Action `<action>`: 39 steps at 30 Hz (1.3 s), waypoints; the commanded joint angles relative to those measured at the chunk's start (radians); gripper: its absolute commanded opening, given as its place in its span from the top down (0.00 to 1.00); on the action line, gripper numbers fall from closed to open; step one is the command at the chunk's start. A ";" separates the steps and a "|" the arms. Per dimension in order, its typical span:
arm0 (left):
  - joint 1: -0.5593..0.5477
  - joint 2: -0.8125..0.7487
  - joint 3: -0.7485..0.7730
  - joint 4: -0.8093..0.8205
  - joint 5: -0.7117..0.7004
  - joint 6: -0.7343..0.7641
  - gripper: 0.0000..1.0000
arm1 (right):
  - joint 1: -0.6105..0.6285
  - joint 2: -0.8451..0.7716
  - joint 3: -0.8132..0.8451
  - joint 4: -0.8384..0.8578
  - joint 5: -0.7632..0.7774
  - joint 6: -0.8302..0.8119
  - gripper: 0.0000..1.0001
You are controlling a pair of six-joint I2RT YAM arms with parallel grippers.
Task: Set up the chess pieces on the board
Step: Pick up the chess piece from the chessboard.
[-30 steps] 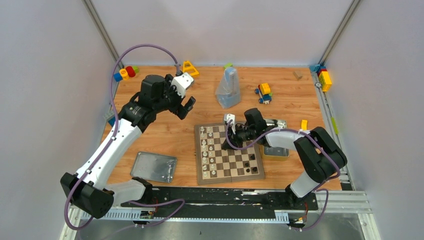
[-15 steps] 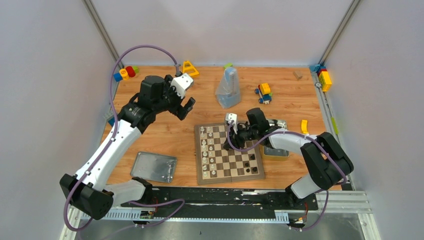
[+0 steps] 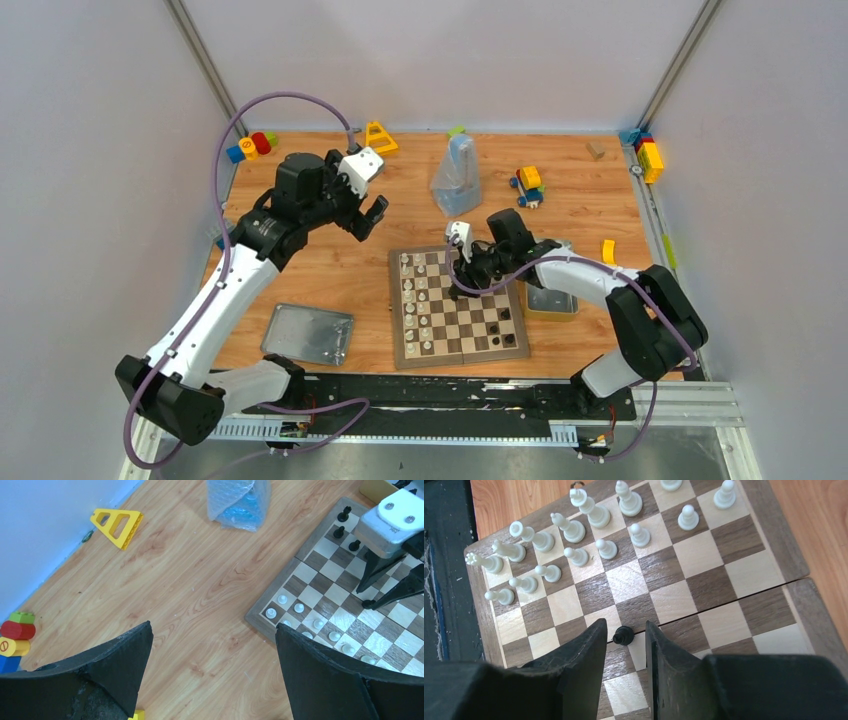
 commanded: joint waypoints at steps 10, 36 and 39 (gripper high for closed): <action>0.005 -0.029 0.005 0.024 0.011 0.019 0.00 | 0.048 0.006 0.057 -0.091 0.103 -0.019 0.65; 0.005 -0.031 0.004 0.018 0.022 0.018 0.00 | 0.017 -0.087 0.067 -0.177 0.204 -0.032 1.00; 0.005 -0.033 0.002 0.021 0.026 0.015 0.00 | -0.015 -0.115 0.049 -0.197 0.211 -0.032 1.00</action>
